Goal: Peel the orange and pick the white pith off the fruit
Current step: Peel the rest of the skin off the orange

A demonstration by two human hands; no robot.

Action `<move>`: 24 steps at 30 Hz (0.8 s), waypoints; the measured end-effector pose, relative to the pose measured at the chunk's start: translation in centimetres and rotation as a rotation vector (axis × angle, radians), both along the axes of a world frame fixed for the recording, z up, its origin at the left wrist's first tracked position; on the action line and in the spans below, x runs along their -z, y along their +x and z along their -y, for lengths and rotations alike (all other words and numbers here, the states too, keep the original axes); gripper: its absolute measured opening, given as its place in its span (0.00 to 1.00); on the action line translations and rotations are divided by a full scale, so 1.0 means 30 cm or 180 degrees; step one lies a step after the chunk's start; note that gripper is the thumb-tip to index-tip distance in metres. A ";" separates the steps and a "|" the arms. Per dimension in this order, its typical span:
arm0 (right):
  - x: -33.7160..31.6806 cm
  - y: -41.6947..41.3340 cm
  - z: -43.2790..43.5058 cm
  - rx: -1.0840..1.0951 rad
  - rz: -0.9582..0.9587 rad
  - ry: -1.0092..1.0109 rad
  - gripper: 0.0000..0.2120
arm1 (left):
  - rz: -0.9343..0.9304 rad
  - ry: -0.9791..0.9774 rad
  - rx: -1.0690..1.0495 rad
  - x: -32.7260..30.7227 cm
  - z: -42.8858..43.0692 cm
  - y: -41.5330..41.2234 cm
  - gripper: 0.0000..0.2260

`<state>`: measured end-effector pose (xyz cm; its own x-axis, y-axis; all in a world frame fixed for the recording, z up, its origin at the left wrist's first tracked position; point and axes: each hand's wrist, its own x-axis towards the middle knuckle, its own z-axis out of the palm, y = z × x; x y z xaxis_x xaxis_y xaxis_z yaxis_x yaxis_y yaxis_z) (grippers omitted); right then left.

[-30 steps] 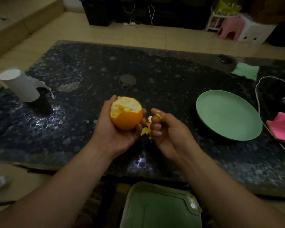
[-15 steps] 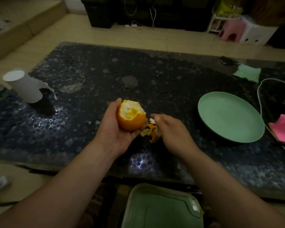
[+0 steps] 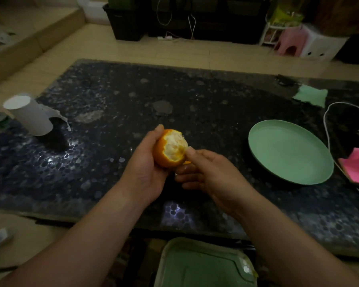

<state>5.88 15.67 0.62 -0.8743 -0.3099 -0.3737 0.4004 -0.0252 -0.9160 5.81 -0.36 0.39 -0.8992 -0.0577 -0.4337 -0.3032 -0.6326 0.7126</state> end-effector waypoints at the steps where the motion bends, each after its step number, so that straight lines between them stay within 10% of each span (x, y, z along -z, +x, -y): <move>1: -0.005 0.001 -0.002 -0.0001 -0.0046 0.0010 0.16 | -0.0066 -0.0024 0.0028 0.000 0.001 0.000 0.24; 9: -0.026 0.007 -0.037 0.0054 -0.0872 0.0665 0.10 | -0.0301 -0.1470 0.0840 -0.026 0.023 0.002 0.33; 24: -0.037 0.006 -0.048 -0.0301 -0.1361 0.1201 0.13 | -0.0280 -0.1034 0.0479 -0.040 0.005 0.005 0.15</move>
<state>6.06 17.10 1.72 -0.9469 -0.3078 -0.0930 -0.0227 0.3525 -0.9355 5.94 -0.52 1.59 -0.9411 -0.0440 -0.3353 -0.3043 -0.3221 0.8965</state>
